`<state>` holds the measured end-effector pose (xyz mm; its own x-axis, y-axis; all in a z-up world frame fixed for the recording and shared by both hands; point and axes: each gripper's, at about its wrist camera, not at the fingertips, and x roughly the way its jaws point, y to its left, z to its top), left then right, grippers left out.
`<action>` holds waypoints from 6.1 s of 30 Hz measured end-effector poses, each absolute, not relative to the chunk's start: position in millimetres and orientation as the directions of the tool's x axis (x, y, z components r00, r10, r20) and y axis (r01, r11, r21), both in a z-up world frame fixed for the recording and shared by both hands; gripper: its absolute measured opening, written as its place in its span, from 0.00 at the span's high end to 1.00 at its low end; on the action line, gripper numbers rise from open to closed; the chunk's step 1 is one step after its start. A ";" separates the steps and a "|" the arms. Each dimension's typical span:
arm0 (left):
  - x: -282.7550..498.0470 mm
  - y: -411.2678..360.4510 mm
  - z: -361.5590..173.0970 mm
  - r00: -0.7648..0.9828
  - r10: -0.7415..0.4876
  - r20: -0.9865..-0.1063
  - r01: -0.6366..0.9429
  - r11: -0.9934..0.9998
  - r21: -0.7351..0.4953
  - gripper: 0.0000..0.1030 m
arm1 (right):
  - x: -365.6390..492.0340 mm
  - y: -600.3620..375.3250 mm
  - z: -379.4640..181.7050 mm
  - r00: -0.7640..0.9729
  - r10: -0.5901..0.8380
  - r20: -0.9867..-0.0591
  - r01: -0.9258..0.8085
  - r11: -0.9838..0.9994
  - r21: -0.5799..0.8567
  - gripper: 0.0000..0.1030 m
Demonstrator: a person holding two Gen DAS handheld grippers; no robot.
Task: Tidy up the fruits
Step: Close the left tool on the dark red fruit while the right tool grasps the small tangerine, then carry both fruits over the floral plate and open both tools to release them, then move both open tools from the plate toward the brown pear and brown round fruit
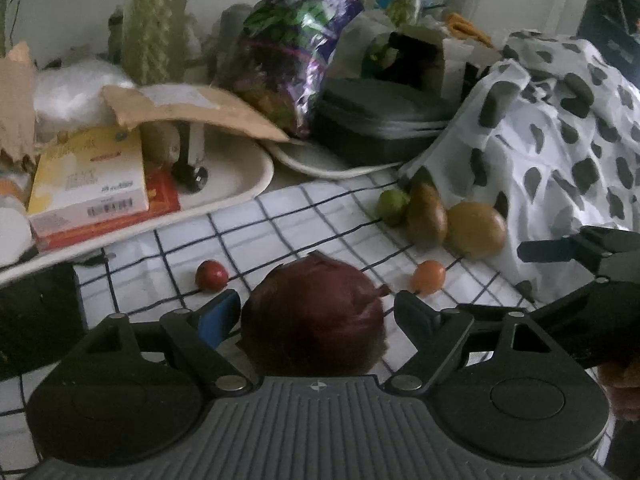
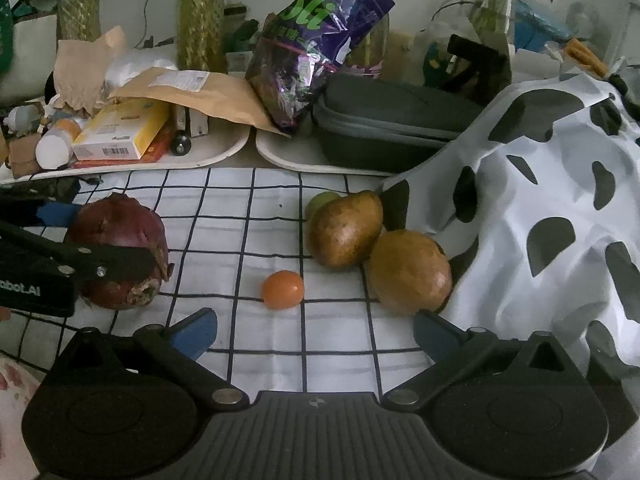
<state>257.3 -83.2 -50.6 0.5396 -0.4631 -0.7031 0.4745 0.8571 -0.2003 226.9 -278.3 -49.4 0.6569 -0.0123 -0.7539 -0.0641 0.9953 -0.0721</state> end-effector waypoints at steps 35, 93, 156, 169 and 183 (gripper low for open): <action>260.2 -73.1 -29.7 0.565 -0.429 -0.705 0.452 0.875 -0.171 0.33 | 265.2 -273.1 -70.6 0.607 0.101 -0.788 -0.152 0.988 0.010 0.73; 119.0 -64.7 -19.3 0.494 -0.378 -0.783 0.499 0.861 -0.101 0.33 | 137.9 -241.3 -11.9 0.634 0.291 -0.717 -0.292 0.948 0.126 0.73; -7.4 -14.5 17.8 0.641 -0.220 -0.735 0.307 0.952 -0.018 0.25 | 26.6 -213.8 -9.9 0.617 0.189 -0.764 -0.307 0.952 -0.011 0.00; -16.4 -26.1 15.4 0.643 -0.194 -0.741 0.320 0.947 0.030 0.25 | 33.3 -225.2 -8.9 0.622 0.175 -0.763 -0.251 0.968 0.018 0.00; -6.3 -31.6 25.3 0.692 -0.258 -0.674 0.366 0.930 0.020 0.25 | 45.6 -241.0 -16.0 0.646 0.116 -0.755 -0.144 0.989 0.029 0.00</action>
